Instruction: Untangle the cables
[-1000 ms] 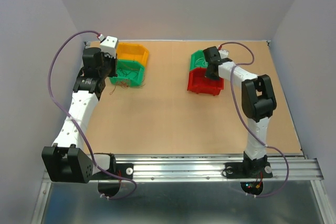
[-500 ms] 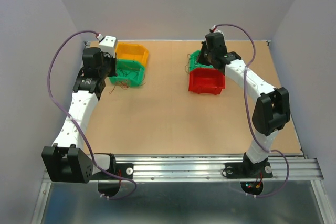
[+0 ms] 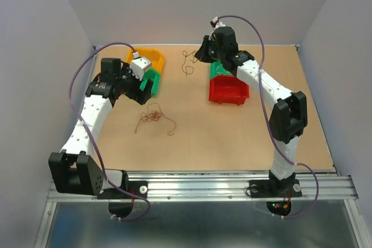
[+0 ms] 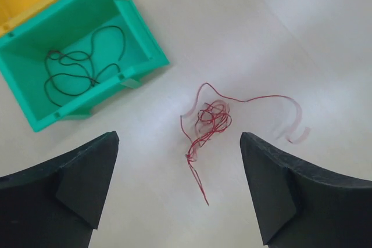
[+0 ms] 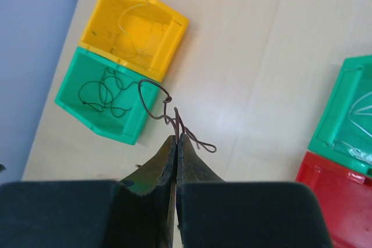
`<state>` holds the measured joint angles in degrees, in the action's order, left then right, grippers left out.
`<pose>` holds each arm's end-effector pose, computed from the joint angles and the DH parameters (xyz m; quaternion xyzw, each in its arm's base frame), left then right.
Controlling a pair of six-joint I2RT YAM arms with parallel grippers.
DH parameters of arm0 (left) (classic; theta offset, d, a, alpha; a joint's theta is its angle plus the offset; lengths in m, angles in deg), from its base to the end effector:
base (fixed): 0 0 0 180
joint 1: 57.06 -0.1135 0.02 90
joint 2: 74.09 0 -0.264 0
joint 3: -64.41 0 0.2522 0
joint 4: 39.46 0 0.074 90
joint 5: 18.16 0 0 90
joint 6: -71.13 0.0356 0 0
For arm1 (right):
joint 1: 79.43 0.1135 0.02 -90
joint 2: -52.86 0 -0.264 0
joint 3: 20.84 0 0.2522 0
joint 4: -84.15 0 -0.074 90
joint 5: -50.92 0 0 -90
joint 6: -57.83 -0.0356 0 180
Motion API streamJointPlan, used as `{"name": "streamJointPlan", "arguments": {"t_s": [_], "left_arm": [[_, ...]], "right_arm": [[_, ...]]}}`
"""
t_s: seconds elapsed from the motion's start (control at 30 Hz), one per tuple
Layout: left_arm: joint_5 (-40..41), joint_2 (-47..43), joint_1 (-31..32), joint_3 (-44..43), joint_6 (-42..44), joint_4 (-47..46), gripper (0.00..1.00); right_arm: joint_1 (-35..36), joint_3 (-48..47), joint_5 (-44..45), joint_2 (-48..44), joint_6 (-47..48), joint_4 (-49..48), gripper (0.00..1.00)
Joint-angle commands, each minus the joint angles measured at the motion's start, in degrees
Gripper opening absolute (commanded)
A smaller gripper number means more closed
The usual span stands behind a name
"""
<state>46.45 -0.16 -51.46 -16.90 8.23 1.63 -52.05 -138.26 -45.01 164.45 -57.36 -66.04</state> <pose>0.2825 -0.0430 0.3407 0.3416 0.7962 -0.1045 0.4882 0.4139 0.2185 0.3401 -0.0442 0.8368 0.2798 0.4686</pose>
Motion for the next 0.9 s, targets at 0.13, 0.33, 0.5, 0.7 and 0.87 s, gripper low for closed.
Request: {"name": "streamJointPlan", "arguments": {"t_s": [0.13,0.33,0.5,0.7,0.87], "left_arm": [[-4.05,-2.58,0.37,-5.82,-0.52,-4.02,0.99],[-17.81,0.42,0.37,-7.96,-2.58,-11.74,0.99],[-26.72,-1.6,0.46,-0.76,-1.25,-25.28,0.99],[-28.93,2.0,1.69,-2.58,-2.13,-27.07,0.99],[-26.39,3.76,3.7,-4.17,-2.22,-28.65,0.99]], "right_arm": [[0.48,-7.53,-13.81,1.61,1.2,-5.24,0.01],[0.4,-6.73,-26.64,0.3,0.94,-6.47,0.0],[1.19,-5.6,-33.17,-1.46,1.28,-6.65,0.01],[3.29,-5.59,-36.16,-2.17,2.42,-6.56,0.01],[5.66,-7.52,-37.4,-1.02,2.69,-6.56,0.0]]}}
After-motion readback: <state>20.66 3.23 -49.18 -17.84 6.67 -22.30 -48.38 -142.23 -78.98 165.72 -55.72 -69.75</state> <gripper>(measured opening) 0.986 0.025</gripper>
